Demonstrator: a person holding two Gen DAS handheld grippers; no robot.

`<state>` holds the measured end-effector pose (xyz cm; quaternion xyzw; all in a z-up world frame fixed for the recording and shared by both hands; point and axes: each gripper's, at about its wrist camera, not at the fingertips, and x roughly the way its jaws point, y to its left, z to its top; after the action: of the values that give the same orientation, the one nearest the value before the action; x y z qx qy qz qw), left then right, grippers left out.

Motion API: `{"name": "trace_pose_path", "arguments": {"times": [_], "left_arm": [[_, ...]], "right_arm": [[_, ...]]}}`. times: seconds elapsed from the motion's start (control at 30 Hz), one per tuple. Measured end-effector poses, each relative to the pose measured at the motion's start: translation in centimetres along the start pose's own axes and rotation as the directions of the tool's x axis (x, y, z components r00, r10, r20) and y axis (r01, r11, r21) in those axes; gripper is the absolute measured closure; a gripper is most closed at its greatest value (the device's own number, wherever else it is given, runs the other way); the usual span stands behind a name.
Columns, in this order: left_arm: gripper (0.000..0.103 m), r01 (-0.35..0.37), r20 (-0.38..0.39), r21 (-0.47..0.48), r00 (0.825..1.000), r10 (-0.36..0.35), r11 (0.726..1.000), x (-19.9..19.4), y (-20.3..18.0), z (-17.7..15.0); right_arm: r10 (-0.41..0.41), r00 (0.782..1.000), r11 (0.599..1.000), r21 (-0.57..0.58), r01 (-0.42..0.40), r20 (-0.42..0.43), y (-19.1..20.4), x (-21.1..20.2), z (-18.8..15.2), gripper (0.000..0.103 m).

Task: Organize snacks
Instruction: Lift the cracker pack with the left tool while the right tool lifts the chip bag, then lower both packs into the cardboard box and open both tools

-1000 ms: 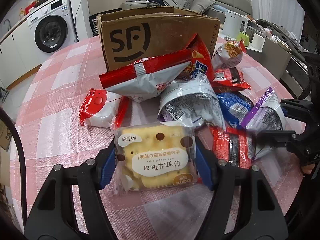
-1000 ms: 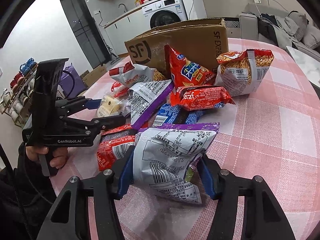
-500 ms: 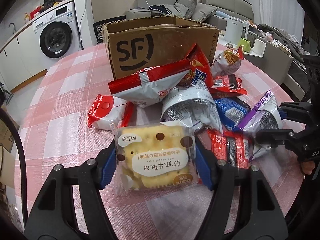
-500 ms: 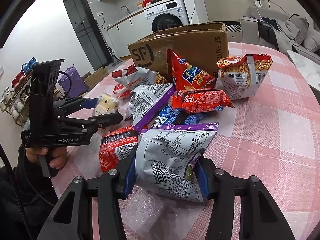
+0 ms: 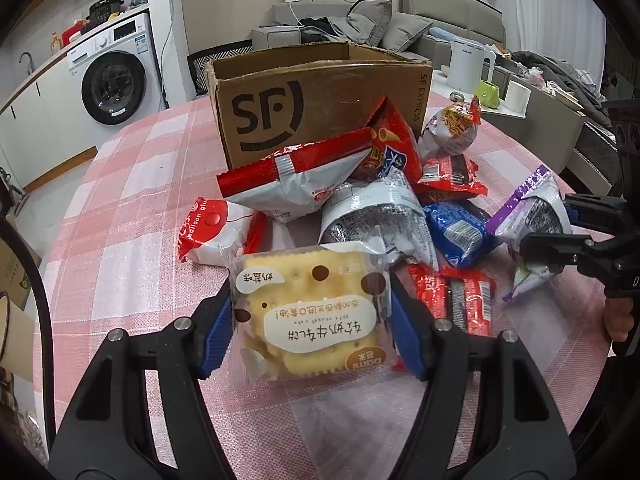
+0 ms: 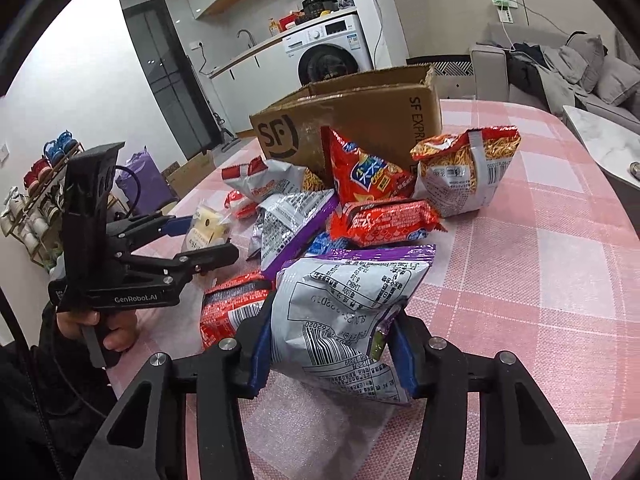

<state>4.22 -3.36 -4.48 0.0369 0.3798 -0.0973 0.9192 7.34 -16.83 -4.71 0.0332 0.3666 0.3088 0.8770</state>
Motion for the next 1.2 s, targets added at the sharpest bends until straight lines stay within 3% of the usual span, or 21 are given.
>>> {"name": "trace_pose_path", "arguments": {"times": [0.57, 1.2], "left_arm": [[0.038, 0.028, 0.088, -0.031, 0.996, -0.026, 0.999, -3.5, 0.1, 1.5], [0.038, -0.009, 0.174, -0.081, 0.985, 0.024, 0.997, -5.8, 1.7, 7.4]], "right_arm": [[-0.007, 0.992, 0.999, 0.042, 0.002, 0.13, -0.4, -2.1, 1.7, 0.053], [-0.067, 0.976, 0.995, 0.09, 0.049, 0.206, 0.1, -2.3, 7.5, 0.053]]}}
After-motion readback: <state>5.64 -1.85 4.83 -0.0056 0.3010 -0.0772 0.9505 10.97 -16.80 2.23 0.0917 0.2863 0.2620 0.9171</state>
